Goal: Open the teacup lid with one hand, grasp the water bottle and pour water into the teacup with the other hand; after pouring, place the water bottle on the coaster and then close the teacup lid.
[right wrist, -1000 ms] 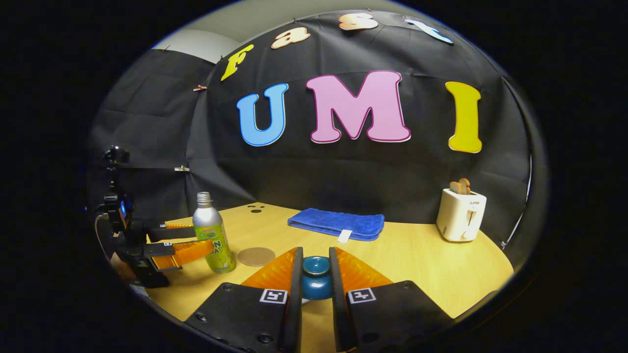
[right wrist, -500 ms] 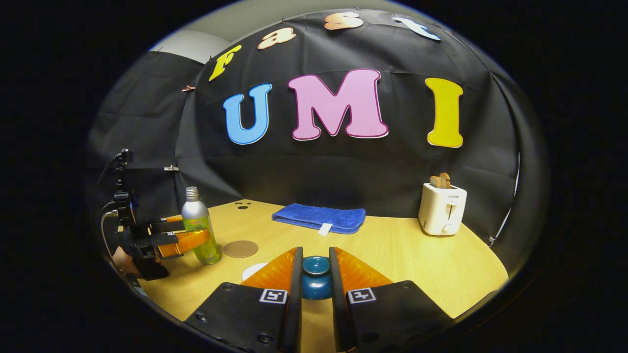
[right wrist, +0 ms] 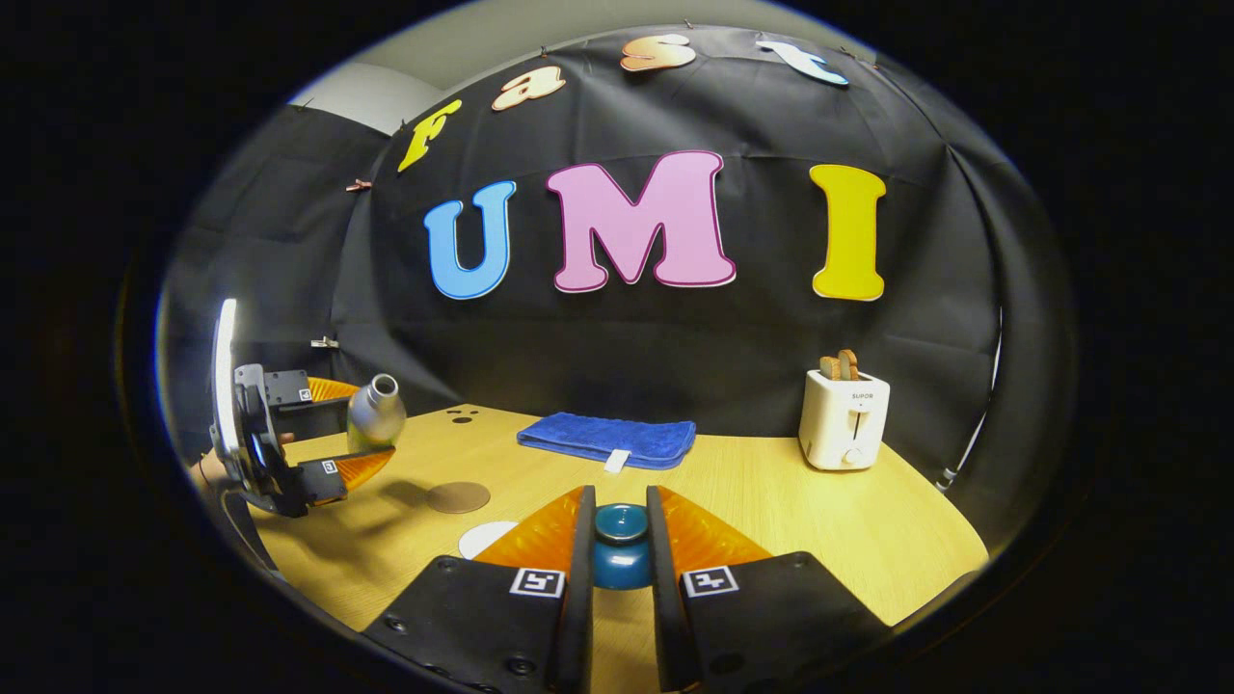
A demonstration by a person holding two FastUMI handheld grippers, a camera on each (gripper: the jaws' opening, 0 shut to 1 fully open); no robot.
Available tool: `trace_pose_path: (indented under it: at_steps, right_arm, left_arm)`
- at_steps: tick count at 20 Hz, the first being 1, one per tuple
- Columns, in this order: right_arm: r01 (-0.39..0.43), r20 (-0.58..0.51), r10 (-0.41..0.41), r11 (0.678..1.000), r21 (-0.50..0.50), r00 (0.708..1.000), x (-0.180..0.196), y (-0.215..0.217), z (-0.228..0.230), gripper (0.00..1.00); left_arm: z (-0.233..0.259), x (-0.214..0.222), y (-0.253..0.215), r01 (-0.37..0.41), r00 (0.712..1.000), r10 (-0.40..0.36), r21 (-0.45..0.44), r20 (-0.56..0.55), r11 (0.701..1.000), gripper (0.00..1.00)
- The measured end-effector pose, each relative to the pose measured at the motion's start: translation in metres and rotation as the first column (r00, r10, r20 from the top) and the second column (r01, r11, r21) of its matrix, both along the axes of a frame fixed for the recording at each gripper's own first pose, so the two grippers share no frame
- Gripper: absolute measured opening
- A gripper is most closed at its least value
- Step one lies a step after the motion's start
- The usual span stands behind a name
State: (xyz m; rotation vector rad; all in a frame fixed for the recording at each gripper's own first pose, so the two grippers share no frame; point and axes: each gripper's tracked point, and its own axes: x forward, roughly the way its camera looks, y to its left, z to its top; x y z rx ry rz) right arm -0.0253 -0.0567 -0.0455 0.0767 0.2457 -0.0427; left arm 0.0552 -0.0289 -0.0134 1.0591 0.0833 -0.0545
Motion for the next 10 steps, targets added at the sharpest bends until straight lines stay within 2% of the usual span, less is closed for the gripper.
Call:
trace_pose_path:
  at_steps: [4,10]
  right_arm:
    - [0.003,0.0,-0.003,1.0,0.009,1.0,-0.001,-0.003,0.0,0.3]
    - [-0.006,-0.001,0.006,1.0,0.009,1.0,-0.003,-0.003,0.001,0.3]
  left_arm:
    - [-0.008,0.001,-0.005,0.027,0.999,-0.018,0.221,-0.044,0.975,0.8]
    - [-0.017,0.01,-0.01,0.038,0.997,-0.009,0.402,-0.072,0.915,0.8]
